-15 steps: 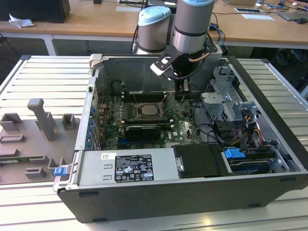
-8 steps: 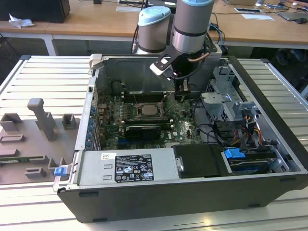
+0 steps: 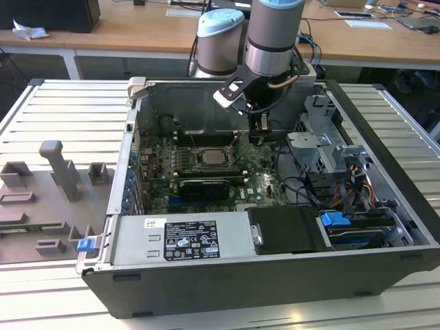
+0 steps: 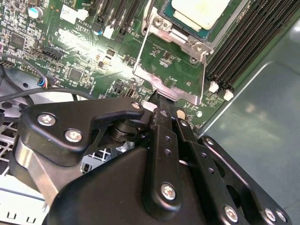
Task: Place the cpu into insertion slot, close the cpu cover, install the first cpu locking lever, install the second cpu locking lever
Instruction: 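Close the cpu cover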
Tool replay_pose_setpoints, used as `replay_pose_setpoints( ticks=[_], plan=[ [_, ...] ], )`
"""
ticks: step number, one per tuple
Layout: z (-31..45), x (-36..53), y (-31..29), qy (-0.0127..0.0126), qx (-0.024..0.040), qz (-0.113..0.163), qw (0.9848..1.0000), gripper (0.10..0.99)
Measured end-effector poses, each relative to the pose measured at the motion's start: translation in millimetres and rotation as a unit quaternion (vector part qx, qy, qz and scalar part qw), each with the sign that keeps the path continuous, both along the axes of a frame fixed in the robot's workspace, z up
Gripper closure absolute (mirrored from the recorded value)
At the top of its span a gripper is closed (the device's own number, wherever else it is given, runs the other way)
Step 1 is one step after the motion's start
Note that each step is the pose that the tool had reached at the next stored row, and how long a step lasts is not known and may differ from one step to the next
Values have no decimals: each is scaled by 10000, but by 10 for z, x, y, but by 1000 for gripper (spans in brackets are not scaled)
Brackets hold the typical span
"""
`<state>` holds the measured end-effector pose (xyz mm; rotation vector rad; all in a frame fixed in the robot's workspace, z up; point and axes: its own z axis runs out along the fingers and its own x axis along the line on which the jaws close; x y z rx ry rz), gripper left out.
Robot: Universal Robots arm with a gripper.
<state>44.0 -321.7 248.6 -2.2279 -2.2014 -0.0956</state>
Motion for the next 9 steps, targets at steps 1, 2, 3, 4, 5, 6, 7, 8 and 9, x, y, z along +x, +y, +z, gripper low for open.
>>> replay_pose_setpoints(
  ticks=[1,2,3,4,5,6,7,8,9],
  plan=[
    [0,-1,0,0,0,0,10000,980],
    [0,-2,0,0,0,0,10000,980],
    [0,-4,0,0,0,0,10000,980],
    [0,-4,0,0,0,0,10000,980],
    [0,-6,0,0,0,0,10000,980],
    [0,-8,0,0,0,0,10000,980],
    [0,-10,0,0,0,0,10000,980],
    [0,-12,0,0,0,0,10000,980],
    [0,-13,0,0,0,0,10000,980]
  ],
)
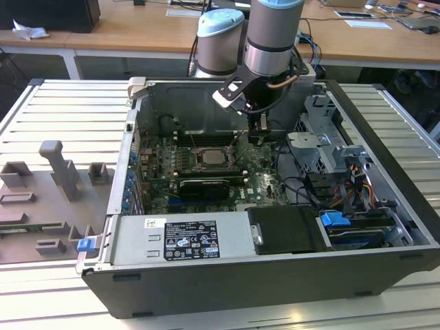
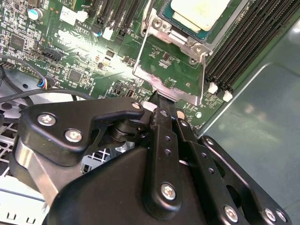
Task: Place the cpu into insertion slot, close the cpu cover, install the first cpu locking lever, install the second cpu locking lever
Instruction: 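Close the cpu cover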
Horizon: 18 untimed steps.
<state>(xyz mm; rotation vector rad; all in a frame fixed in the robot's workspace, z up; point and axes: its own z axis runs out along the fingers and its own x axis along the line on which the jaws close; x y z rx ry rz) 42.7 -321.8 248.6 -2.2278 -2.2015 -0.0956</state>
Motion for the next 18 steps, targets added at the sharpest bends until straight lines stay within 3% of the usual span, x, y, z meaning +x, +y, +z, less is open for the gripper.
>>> replay_pose_setpoints(
  ticks=[18],
  plan=[
    [0,-39,0,0,0,-1,10000,980]
  ],
)
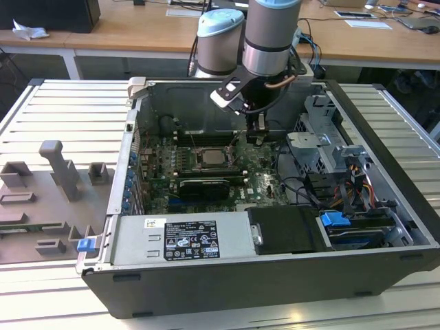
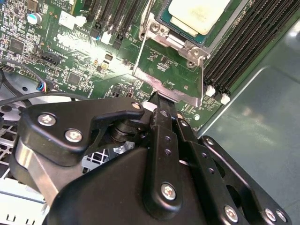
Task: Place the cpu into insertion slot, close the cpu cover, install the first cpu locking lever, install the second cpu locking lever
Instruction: 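Close the cpu cover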
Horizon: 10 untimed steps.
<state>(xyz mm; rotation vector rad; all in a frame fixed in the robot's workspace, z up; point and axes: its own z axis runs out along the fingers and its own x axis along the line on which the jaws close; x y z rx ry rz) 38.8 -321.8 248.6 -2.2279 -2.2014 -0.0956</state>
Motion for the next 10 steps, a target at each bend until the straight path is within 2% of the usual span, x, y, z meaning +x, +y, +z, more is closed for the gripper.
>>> replay_pose_setpoints(
  ticks=[10],
  plan=[
    [-1,-18,0,0,-1,1,10000,980]
  ],
)
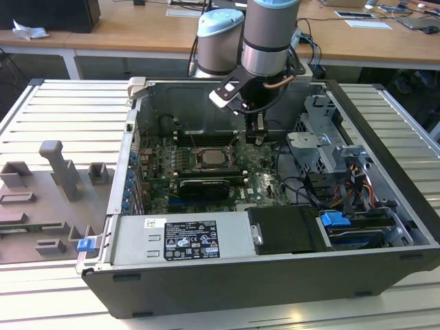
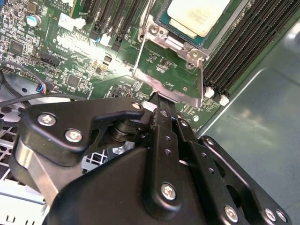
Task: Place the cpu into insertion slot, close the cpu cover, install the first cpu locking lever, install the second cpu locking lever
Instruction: 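Close the cpu cover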
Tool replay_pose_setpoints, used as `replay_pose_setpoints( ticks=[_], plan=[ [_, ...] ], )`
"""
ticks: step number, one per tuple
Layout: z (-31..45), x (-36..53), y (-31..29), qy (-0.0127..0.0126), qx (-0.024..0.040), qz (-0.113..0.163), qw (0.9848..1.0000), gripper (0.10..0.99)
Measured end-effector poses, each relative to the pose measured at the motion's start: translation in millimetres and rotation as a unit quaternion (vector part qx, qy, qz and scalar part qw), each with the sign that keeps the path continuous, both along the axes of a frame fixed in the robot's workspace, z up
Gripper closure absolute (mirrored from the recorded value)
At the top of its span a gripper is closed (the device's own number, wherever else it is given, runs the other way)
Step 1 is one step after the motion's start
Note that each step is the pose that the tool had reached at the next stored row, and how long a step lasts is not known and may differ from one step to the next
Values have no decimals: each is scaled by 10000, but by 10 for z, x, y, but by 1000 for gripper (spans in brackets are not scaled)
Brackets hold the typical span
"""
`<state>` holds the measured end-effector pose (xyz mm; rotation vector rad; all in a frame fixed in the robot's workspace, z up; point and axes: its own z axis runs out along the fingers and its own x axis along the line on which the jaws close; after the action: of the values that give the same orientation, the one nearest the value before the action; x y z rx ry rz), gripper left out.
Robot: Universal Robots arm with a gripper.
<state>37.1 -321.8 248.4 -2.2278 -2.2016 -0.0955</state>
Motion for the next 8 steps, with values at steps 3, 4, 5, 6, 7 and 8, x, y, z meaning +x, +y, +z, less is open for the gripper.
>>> replay_pose_setpoints(
  ticks=[3,4,5,6,7,8],
  plan=[
    [-1,-8,0,0,1,0,10000,980],
    [0,-9,0,0,0,0,10000,980],
    [0,-10,0,0,0,0,10000,980],
    [-1,-11,0,0,0,0,10000,980],
    [0,-12,0,0,0,-1,10000,980],
    [-1,-14,0,0,0,-1,10000,980]
  ],
)
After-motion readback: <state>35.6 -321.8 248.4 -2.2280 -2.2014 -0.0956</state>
